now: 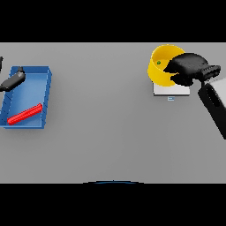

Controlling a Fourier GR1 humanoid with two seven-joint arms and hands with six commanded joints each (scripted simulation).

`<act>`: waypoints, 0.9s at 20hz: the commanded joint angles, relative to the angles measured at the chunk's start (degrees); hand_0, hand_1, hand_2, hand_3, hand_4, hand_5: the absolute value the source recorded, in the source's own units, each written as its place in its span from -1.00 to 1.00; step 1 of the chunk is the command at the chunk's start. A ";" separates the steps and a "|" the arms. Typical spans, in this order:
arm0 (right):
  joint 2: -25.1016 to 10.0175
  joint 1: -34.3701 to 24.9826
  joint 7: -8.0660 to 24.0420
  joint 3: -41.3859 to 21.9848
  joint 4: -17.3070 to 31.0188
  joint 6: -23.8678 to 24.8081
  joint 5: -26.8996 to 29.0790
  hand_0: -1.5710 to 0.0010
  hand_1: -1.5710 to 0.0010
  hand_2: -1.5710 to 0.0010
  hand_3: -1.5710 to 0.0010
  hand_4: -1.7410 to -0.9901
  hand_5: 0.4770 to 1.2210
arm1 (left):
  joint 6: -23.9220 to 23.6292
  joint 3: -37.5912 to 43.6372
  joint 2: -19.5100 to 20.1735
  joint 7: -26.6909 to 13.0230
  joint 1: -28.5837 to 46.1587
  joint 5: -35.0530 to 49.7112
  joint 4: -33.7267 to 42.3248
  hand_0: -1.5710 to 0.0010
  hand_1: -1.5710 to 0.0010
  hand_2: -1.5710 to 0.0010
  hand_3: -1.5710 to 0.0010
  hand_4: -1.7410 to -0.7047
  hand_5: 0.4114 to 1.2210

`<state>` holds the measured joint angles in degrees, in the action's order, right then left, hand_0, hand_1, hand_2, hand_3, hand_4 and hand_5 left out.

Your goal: Pick up the red beaker and tilt it to pour out 1 green nut into yellow bowl. Pick up the yellow bowl and place it on the metallic measuring scale.

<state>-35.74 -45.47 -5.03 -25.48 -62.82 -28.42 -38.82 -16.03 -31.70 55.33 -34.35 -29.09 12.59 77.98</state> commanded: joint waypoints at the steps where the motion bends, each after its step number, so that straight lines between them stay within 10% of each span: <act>1: 0.43 -0.28 -0.40 -0.16 2.28 1.13 -0.45 -1.00 -1.00 -1.00 -0.49 -0.94 1.00 | 0.21 0.15 0.20 0.67 0.08 -0.14 -0.66 1.00 1.00 1.00 1.00 0.76 -0.10; 13: 4.51 -3.54 -3.58 -1.26 21.92 10.76 -1.98 -1.00 -0.91 -0.99 -0.91 -0.96 1.00 | 0.68 -0.24 -0.28 0.36 -0.80 -0.50 -0.89 1.00 1.00 1.00 1.00 0.82 -0.22; 18: 5.21 -5.30 -5.28 -1.72 25.77 10.75 -1.36 -0.94 -0.78 -1.00 -0.68 -0.96 1.00 | 0.80 -0.23 -1.09 0.35 -1.52 -0.62 -2.27 1.00 1.00 1.00 1.00 0.80 -0.20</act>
<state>-30.53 -50.81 -10.28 -27.20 -37.06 -17.68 -40.12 -15.23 -31.94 54.22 -33.96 -30.63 11.98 75.72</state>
